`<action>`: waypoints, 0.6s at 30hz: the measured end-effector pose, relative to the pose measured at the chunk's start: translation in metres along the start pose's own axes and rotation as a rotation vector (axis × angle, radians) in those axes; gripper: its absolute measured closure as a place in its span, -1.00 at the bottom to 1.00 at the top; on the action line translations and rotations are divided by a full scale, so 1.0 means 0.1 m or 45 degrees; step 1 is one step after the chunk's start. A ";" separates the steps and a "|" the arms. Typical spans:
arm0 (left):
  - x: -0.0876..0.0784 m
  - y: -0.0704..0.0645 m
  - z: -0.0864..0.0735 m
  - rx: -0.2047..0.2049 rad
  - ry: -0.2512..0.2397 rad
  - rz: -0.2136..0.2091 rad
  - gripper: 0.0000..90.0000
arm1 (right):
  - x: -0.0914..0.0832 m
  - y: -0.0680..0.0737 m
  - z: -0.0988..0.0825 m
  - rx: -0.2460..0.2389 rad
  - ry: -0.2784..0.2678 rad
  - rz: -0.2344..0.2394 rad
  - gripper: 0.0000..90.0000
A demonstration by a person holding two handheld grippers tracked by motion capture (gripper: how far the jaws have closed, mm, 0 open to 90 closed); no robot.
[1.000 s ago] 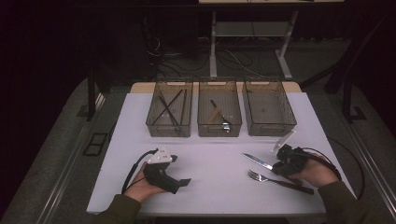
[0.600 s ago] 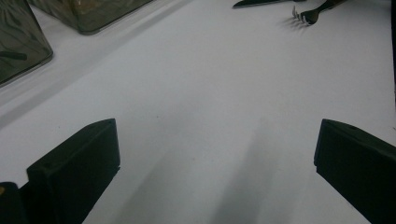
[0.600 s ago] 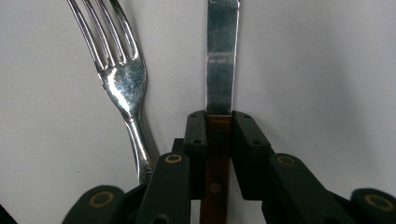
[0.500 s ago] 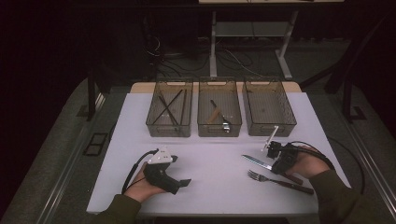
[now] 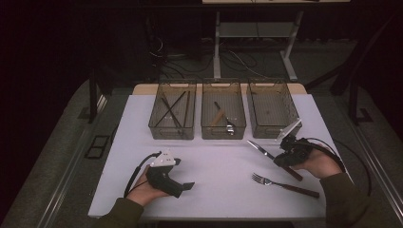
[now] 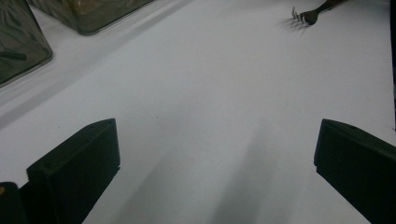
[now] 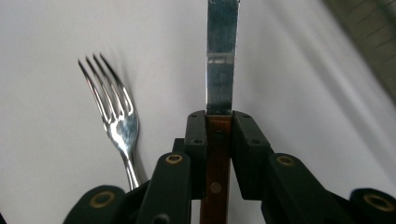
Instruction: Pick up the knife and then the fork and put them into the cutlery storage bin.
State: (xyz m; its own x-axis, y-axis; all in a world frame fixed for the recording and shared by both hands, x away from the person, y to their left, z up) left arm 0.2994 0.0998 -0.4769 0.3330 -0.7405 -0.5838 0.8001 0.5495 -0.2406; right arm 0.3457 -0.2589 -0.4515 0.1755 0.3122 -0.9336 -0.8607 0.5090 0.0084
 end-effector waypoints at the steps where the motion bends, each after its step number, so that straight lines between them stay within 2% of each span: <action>1: 0.00 0.00 0.00 0.000 0.000 0.000 -1.00 | 0.00 0.00 0.00 0.000 0.000 0.000 0.72; 2: 0.00 0.00 0.00 -0.001 -0.001 0.000 -1.00 | -0.06 -0.04 0.01 0.027 -0.065 -0.010 0.72; 3: 0.00 0.00 0.00 -0.001 -0.001 0.000 -1.00 | -0.06 -0.04 0.01 0.027 -0.065 -0.010 0.72; 4: 0.00 0.00 0.00 -0.001 -0.001 0.000 -1.00 | -0.13 -0.08 0.01 0.049 -0.135 -0.010 0.72; 5: 0.00 0.00 0.00 -0.001 -0.001 0.000 -1.00 | -0.13 -0.08 0.01 0.049 -0.135 -0.010 0.72; 6: 0.00 0.00 0.00 0.000 -0.001 0.000 -1.00 | -0.20 -0.13 0.02 0.085 -0.209 -0.018 0.72; 7: 0.00 0.00 0.00 -0.001 -0.001 0.000 -1.00 | -0.20 -0.13 0.02 0.085 -0.209 -0.018 0.72; 8: 0.00 0.00 0.00 -0.004 -0.003 0.000 -1.00 | -0.26 -0.18 0.03 0.123 -0.274 -0.032 0.72; 9: 0.00 0.00 0.00 -0.004 -0.006 0.000 -1.00 | -0.26 -0.18 0.03 0.123 -0.274 -0.032 0.72; 10: 0.00 0.00 0.00 -0.008 -0.005 0.000 -1.00 | -0.31 -0.23 0.03 0.150 -0.334 -0.044 0.72; 11: 0.00 0.00 0.00 -0.009 -0.006 -0.001 -1.00 | -0.31 -0.23 0.03 0.150 -0.334 -0.044 0.72; 12: 0.00 0.00 0.00 0.000 -0.005 -0.001 -1.00 | -0.35 -0.28 0.04 0.185 -0.390 -0.057 0.72; 13: 0.00 0.00 0.00 0.000 -0.005 -0.001 -1.00 | -0.35 -0.28 0.04 0.185 -0.390 -0.057 0.72; 14: 0.00 0.01 0.00 0.002 -0.002 0.001 -1.00 | -0.38 -0.33 0.04 0.219 -0.440 -0.062 0.72; 15: -0.01 0.00 0.00 -0.005 -0.002 0.003 -1.00 | -0.38 -0.33 0.04 0.219 -0.440 -0.062 0.72; 16: -0.01 0.01 0.00 -0.003 -0.002 0.004 -1.00 | -0.41 -0.38 0.04 0.249 -0.502 -0.068 0.72; 17: -0.01 0.01 0.00 -0.008 -0.006 0.005 -1.00 | -0.41 -0.38 0.04 0.249 -0.502 -0.068 0.72; 18: -0.01 0.01 0.00 0.002 -0.005 0.006 -1.00 | -0.43 -0.40 0.04 0.264 -0.533 -0.067 0.72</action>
State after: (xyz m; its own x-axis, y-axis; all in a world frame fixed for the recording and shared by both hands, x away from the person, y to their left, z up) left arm 0.3004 0.1013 -0.4765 0.3386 -0.7396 -0.5817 0.7995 0.5521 -0.2365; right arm 0.3750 -0.2893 -0.4106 0.4307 0.5570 -0.7101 -0.7393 0.6691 0.0764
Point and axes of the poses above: each handheld gripper's, and its own axes: x roughly forward along the jaws, z roughly out of its top, y roughly to its left, the point moved 6 cm from there along x, roughly forward along the jaws, and after that the axes turned 7 degrees about -x, right-handed, at the moved point
